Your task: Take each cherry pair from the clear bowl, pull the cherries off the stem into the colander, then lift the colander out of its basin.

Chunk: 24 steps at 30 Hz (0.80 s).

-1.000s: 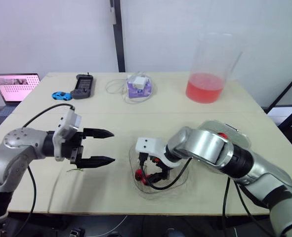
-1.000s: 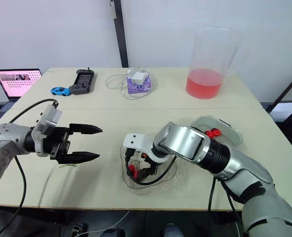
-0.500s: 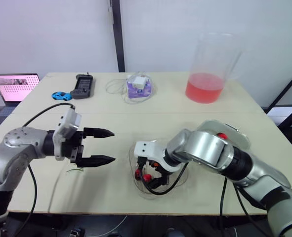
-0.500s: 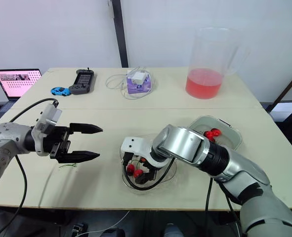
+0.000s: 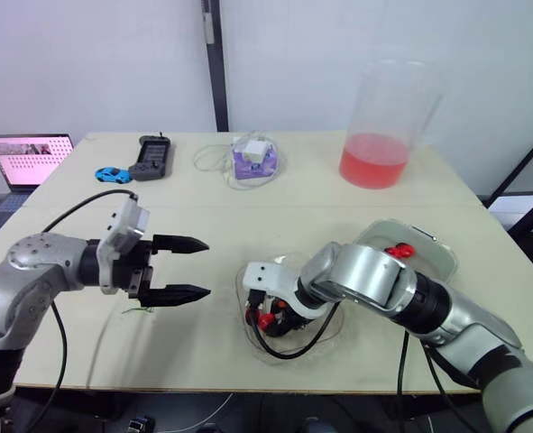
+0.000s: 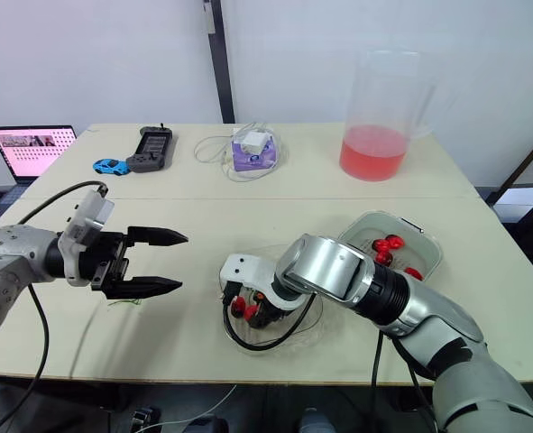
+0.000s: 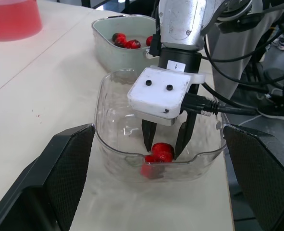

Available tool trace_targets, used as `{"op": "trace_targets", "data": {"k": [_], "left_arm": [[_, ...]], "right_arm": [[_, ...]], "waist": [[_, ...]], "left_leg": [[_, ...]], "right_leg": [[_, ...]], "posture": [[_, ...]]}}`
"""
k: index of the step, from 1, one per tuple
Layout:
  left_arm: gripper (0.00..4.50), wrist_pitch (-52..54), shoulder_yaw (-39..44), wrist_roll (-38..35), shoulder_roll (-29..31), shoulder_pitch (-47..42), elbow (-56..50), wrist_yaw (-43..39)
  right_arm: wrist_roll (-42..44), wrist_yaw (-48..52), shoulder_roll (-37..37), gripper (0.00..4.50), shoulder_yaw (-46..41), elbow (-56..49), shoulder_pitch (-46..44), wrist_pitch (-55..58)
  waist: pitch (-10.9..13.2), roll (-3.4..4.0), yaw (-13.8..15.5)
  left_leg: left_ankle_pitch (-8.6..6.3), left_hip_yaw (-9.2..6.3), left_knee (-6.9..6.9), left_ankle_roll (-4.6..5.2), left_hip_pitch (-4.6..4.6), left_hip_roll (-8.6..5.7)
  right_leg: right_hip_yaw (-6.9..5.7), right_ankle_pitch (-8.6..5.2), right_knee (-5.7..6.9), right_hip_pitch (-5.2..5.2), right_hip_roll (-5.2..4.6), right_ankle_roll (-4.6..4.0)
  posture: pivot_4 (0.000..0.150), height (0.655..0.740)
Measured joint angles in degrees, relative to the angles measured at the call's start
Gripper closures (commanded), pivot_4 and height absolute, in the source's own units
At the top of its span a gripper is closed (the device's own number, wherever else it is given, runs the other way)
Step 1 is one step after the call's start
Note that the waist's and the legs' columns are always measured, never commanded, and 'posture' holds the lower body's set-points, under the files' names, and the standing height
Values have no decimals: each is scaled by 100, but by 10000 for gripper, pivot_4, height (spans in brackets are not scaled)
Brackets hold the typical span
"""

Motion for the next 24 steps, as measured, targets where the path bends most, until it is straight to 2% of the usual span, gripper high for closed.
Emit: {"op": "trace_targets", "data": {"k": [3,5,14,19,24], "left_arm": [[0,0,0,-1,0,0,0,1],[0,0,0,-1,0,-1,0,1],[0,1,-5,-1,-7,-16,10,-4],[0,41,-6,-53,-108,-149,32,58],[0,162,-25,-156,-331,-362,214,145]], "right_arm": [[0,-15,3,23359,-1,-2,4,-1],[0,-26,4,28384,-3,-2,6,-1],[105,69,-149,28384,-204,-174,-4,14],[171,463,-985,28384,-501,-644,-142,-368],[-245,1177,-2117,28384,-926,-1412,138,-2258]], "waist": [[0,0,0],[0,0,0],[0,0,3],[0,0,18],[0,-1,19]], "left_leg": [[0,0,0,0,0,0],[0,0,0,0,0,0],[0,0,0,0,0,0],[0,0,0,0,0,-1],[-1,1,-2,1,0,-1]], "right_leg": [[0,0,0,0,0,0],[0,0,0,0,0,0],[0,0,0,0,0,0],[-1,0,-4,2,-1,0],[-1,-1,-5,2,0,1]], "posture": [[1500,7332],[1500,7332],[1500,7332],[1500,7332],[1500,7332]]}}
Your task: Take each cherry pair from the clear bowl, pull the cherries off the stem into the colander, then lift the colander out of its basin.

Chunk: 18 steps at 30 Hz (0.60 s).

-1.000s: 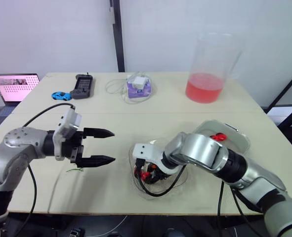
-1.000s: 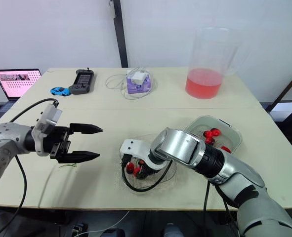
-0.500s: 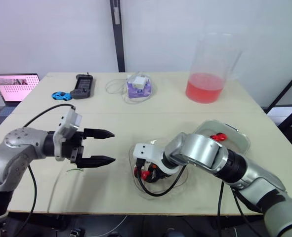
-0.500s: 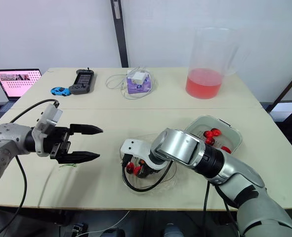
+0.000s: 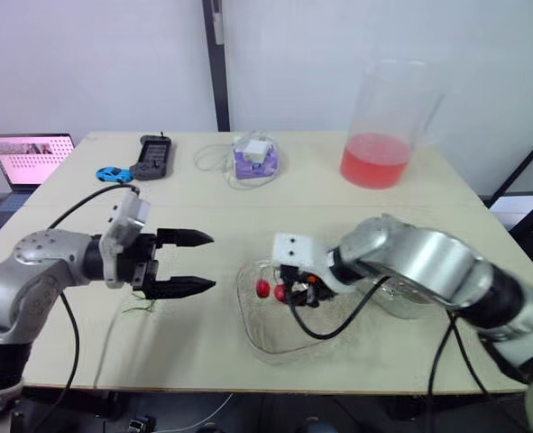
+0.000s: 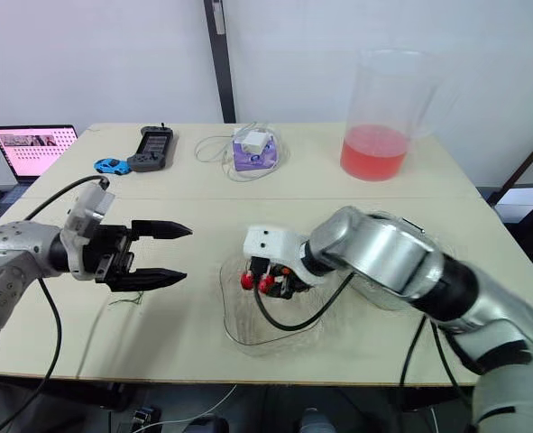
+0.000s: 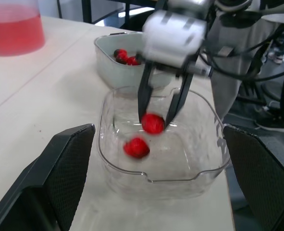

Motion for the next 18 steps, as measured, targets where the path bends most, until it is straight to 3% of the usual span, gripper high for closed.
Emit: {"op": "trace_targets", "data": {"k": [8,15,18], "left_arm": [[0,162,-90,-64,-411,-570,567,24],[0,536,-291,-175,-934,-1457,1267,50],[0,587,-418,-101,-1047,-1616,1503,32]], "right_arm": [[-911,132,-622,28384,-787,-609,1087,-1926],[-3543,-1429,-608,28384,-950,-600,2608,-4477],[-4288,-1799,-578,28384,-1023,-587,3146,-5099]], "waist": [[-1,-3,9],[-3,-7,9],[-3,-7,-6]], "left_leg": [[0,1,4,-1,1,-1],[2,2,5,-2,1,-4],[3,3,5,-4,1,-4]], "right_leg": [[1,0,0,4,-1,0],[2,0,0,5,-2,0],[5,1,2,2,0,0]], "posture": [[1500,7332],[1500,7332],[1500,7332]]}}
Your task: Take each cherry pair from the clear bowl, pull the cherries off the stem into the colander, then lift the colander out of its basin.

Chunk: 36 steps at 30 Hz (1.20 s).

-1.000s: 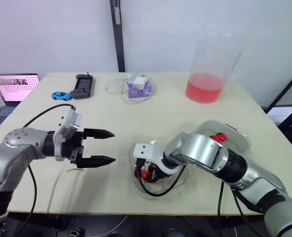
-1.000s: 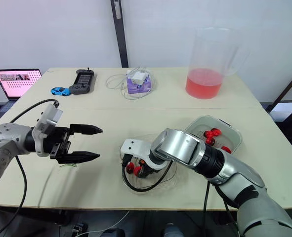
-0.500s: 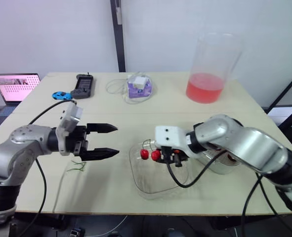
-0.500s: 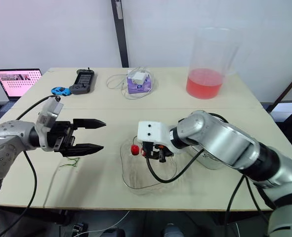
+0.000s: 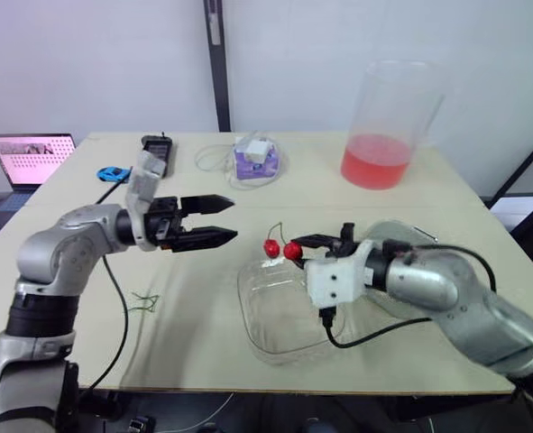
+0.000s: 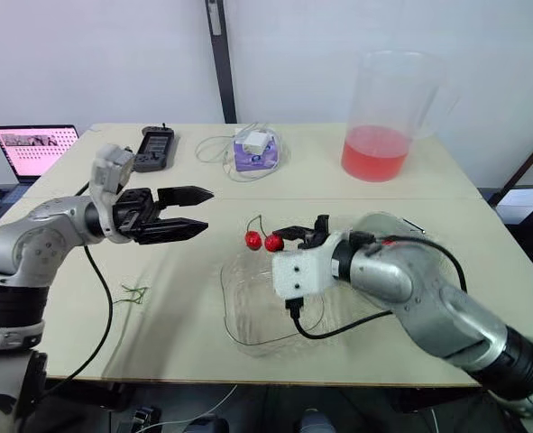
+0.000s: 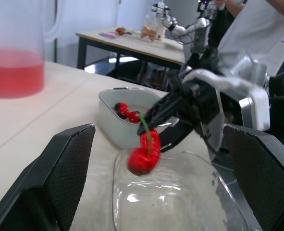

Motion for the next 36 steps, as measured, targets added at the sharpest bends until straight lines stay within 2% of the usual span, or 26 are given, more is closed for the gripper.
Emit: {"op": "trace_targets", "data": {"k": [3,7,14,24,27,28,34,35,36], "left_arm": [[0,27,-142,42,-170,-169,119,-5],[0,15,-169,85,-392,-294,145,16],[0,154,-336,154,-640,-421,-93,430],[0,955,-684,155,-778,-507,-770,1197],[7766,1040,-691,158,-780,-518,-776,1269],[11789,1046,-691,158,-780,-530,-774,1290],[41846,1062,-685,143,-819,-570,-771,1352],[44448,1082,-685,125,-831,-570,-771,1354],[44448,1110,-685,112,-852,-569,-770,1355]], "right_arm": [[-728,-268,180,28384,-173,-52,275,-426],[-1283,-290,484,28384,-362,-180,515,-653],[-1737,-114,879,28384,-581,-175,619,-854],[-2003,116,1225,28384,-784,-90,673,-1266],[-2028,173,1299,28473,-814,-52,673,-1356],[-2042,184,1325,28473,-823,-46,673,-1376],[-2112,280,1404,28473,-928,-30,673,-1497],[-2117,289,1428,28473,-930,-12,673,-1523],[-2120,301,1448,28473,-931,19,673,-1533]], "waist": [[0,0,8],[-1,-2,15],[-1,-2,12],[-1,-2,12],[-1,-2,12],[-2,-2,14],[-2,-2,13],[-2,-2,13],[-1,-2,13]], "left_leg": [[3,-2,-1,-5,3,0],[6,-2,0,-11,3,-1],[9,-3,0,-15,4,0],[9,-3,0,-15,6,-1],[10,-3,0,-17,6,-1],[10,-3,0,-18,6,-1],[12,-3,0,-20,7,-1],[12,-3,0,-20,7,-1],[12,-3,0,-21,7,-1]], "right_leg": [[-1,0,4,2,1,0],[-2,0,3,7,-1,0],[-1,0,3,7,-1,0],[-1,0,4,10,-1,0],[-1,0,4,10,-2,0],[-1,0,4,10,-2,0],[-2,0,4,11,-2,0],[-2,0,4,11,-2,0],[-2,0,4,11,-2,0]], "posture": [[1500,7332],[1500,7332],[1500,7332],[1500,7332],[1500,7332],[1500,7332],[1500,7332],[1500,7332],[1500,7332]]}}
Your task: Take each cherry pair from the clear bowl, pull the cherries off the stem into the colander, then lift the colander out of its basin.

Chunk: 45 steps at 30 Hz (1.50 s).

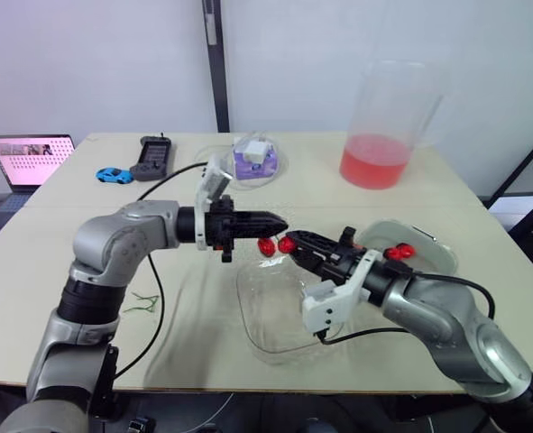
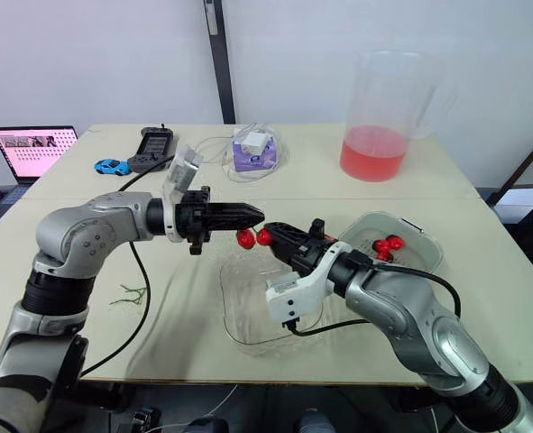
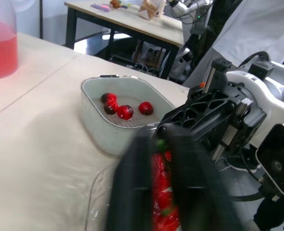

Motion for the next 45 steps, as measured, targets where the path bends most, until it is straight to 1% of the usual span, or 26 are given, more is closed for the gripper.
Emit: {"op": "trace_targets", "data": {"k": [6,7,9,11,12,15,17,19,22,23,24,27,29,31,35,38,45], "left_arm": [[44448,13,0,1,-5,0,10,3],[45000,13,0,1,-5,0,10,3],[45000,13,0,1,-5,0,13,0],[45000,13,0,1,-5,0,20,-4],[45000,12,-1,2,-5,0,30,-8],[45000,-21,-1,14,-7,1,84,-27],[45000,-138,12,11,-62,0,98,-94],[45000,-260,29,-10,-117,0,98,-206],[45000,-456,20,-2,-149,-8,98,-410],[45000,-512,24,-3,-140,-9,104,-499],[45000,-524,27,-9,-139,-9,111,-558],[45000,-587,45,-20,-135,20,131,-741],[45000,-607,57,-29,-148,24,133,-788],[45000,-613,61,-29,-163,23,134,-790],[45000,-604,92,-67,-165,20,133,-778],[45000,-589,136,-122,-165,1,127,-765],[45000,-499,151,-193,-206,-4,85,-693]], "right_arm": [[14,121,59,28473,-92,31,1,-15],[26,157,69,23042,-122,31,4,-4],[85,199,114,16254,-207,31,29,16],[134,229,113,7277,-276,31,35,22],[168,254,111,4067,-326,31,40,21],[678,533,141,4067,-714,-98,152,423],[1728,1139,262,4067,-1079,-410,318,1354],[2865,1613,595,4067,-1486,-745,253,2773],[4091,1961,699,4067,-2099,-1005,-327,4697],[4541,2029,698,4067,-2370,-1029,-656,5493],[4844,2030,712,4067,-2577,-1022,-900,6037],[5779,2052,1027,4067,-3211,-709,-1527,7214],[6413,2191,1062,4067,-3472,-321,-1957,7914],[6773,2191,955,4067,-3506,-150,-2134,8123],[7203,2160,634,4067,-3373,70,-2113,8060],[7501,2067,606,4067,-3329,127,-2021,7987],[7545,1337,715,4067,-2686,107,-1592,7278]], "waist": [[0,0,0],[0,0,0],[0,0,1],[0,0,1],[0,0,1],[0,0,4],[0,0,5],[0,0,-3],[0,2,-9],[-1,2,-4],[-1,2,1],[-1,2,-2],[0,3,0],[-1,3,1],[-1,3,5],[-1,3,-6],[-1,3,-5]], "left_leg": [[1,0,0,-2,0,0],[1,0,0,-3,0,0],[1,0,0,-3,0,0],[1,0,0,-3,1,0],[1,0,0,-2,1,0],[1,0,1,-2,0,0],[1,-1,2,-2,3,0],[1,-3,3,-1,4,1],[-1,-4,2,3,10,1],[-1,-5,1,3,11,1],[-2,-5,1,4,11,1],[-3,-3,0,6,9,-1],[-3,-3,-1,6,9,0],[-5,-4,-1,9,9,0],[-5,-3,1,9,4,-1],[-5,-3,1,9,6,0],[-5,-3,1,9,5,-1]], "right_leg": [[0,0,0,0,0,0],[0,0,0,1,0,0],[0,0,0,1,0,0],[0,0,0,1,0,0],[0,0,0,1,0,0],[0,0,0,3,-1,0],[-1,0,1,8,0,0],[-1,1,2,11,-1,0],[-2,1,8,11,1,-1],[-2,1,9,12,1,-1],[-2,1,9,12,1,-1],[-2,1,6,12,-1,-1],[-3,1,6,11,0,-1],[-3,1,5,11,0,-1],[-3,1,2,10,-3,0],[-3,1,3,10,0,0],[-3,1,4,8,-1,0]], "posture": [[1500,7332],[1500,7332],[1500,7332],[1500,7332],[1500,7332],[1500,7332],[1500,7332],[1500,7332],[1500,7332],[1500,7332],[1500,7332],[1500,7332],[1500,7332],[1500,7332],[1500,7332],[1500,7332],[1500,7332]]}}
